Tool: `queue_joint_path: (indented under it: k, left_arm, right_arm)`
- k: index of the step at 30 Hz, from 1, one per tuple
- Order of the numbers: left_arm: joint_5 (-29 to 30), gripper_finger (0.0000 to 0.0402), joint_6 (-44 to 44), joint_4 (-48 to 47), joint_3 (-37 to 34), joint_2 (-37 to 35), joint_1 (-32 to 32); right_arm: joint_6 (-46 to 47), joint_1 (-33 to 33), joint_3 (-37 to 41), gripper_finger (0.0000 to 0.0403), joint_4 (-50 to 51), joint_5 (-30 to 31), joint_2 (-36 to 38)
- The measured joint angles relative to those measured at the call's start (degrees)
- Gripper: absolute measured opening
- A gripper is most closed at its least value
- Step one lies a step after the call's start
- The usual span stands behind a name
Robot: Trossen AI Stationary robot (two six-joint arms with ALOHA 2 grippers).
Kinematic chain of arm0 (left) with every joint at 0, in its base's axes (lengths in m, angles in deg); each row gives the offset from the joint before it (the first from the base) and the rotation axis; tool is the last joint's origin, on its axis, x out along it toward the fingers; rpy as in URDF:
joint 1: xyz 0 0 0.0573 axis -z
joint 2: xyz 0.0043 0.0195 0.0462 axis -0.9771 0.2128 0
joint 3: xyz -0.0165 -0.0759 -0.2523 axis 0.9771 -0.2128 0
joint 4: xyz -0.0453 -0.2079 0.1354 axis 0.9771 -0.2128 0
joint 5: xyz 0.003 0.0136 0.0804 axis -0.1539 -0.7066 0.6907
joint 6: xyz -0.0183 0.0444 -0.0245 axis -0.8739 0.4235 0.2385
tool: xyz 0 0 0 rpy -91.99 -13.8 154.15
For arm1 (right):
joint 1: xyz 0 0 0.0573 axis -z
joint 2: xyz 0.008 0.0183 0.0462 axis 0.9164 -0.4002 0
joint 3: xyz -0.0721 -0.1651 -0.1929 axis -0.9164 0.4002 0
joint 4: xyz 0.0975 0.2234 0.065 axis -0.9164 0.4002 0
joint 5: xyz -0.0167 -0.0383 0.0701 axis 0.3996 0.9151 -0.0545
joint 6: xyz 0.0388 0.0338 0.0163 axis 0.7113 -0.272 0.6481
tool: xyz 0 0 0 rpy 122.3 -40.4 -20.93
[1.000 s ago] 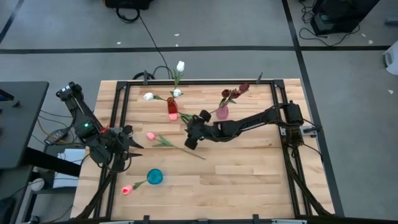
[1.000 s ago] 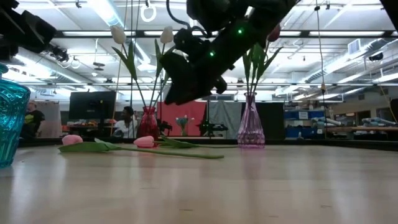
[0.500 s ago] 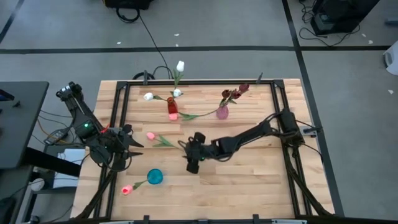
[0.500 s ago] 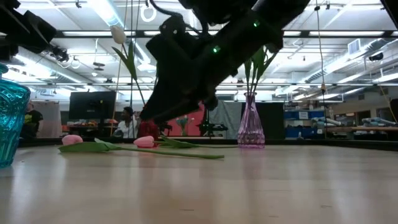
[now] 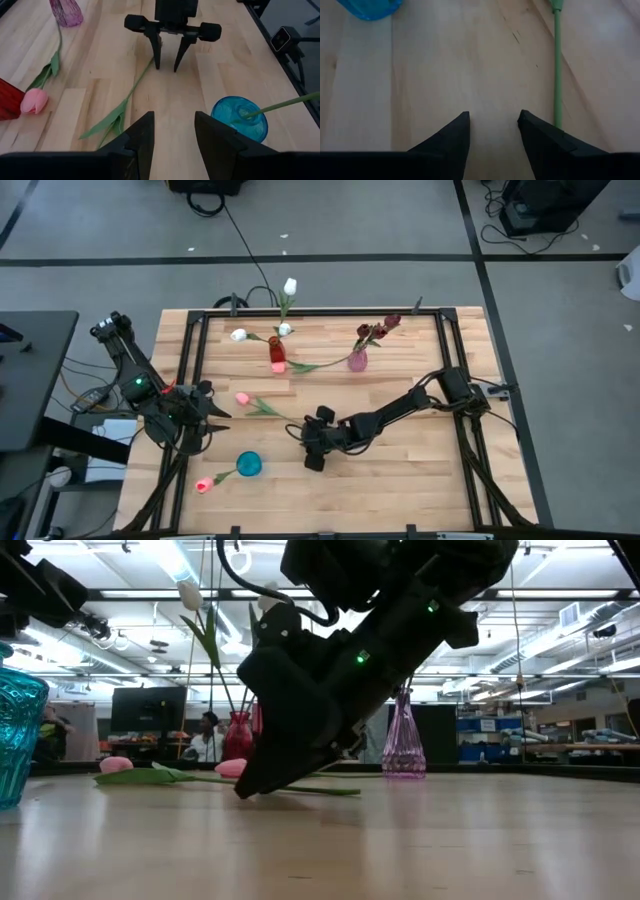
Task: Sort flowers into vase by color
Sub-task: Put the bottom pink tulip into the blue vase
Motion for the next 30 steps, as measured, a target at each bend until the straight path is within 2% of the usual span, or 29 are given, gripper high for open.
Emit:
queue_joint_path:
  k: [7,21,25,30]
  left_arm:
    - [-0.5,0.0147,0.1,0.0,0.0,0.0,0.0]
    - [-1.4,0.0147,-0.9,-0.1,0.0,0.0,0.0]
    - [-3.1,0.0147,-1.3,-0.1,0.0,0.0,0.0]
    - [-3.9,0.0147,-1.3,-0.1,0.0,0.0,0.0]
  right_arm:
    - [0.2,-0.2,0.0,0.0167,0.8,-0.1,0.0]
    - [-0.8,-0.2,0.0,0.0160,3.9,-0.2,0.1]
    - [0.2,-0.3,0.0,0.0131,4.5,0.3,0.2]
    - [0.6,-0.2,0.1,0.0069,5.1,0.3,0.2]
